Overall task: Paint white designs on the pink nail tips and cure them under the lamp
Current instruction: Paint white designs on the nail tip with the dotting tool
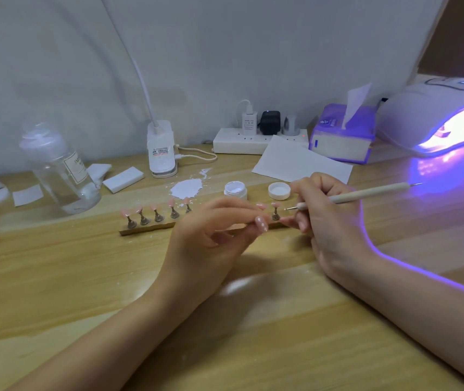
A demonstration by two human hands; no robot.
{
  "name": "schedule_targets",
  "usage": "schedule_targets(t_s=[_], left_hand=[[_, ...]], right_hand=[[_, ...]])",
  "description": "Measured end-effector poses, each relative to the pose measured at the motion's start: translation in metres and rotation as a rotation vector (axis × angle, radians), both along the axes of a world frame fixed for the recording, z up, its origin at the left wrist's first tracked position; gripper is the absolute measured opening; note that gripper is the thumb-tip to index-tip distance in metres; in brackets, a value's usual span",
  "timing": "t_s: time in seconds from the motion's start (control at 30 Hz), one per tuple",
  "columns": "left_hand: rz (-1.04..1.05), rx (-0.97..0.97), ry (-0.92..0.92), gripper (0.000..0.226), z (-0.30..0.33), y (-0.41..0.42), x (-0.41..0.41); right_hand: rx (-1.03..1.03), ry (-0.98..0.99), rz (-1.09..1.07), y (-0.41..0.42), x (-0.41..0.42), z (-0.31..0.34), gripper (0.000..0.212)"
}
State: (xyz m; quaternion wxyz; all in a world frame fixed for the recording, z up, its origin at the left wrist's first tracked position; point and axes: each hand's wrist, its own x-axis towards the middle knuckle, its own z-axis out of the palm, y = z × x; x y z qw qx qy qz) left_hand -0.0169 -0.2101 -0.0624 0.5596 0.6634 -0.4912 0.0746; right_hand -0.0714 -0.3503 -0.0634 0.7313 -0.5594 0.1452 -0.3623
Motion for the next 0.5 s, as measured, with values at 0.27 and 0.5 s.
schedule_targets(t_s=[0.27,0.5], left_hand=[[0.193,-0.051,0.040,0.010,0.024,0.006,0.018],[0.173,0.245,0.050,0.028,0.018,0.003,0.024]], right_hand=[[0.016,0.009,0.029,0.000,0.000,0.000,0.050],[-0.007,0.027,0.037,0.000,0.001,-0.001,0.044]])
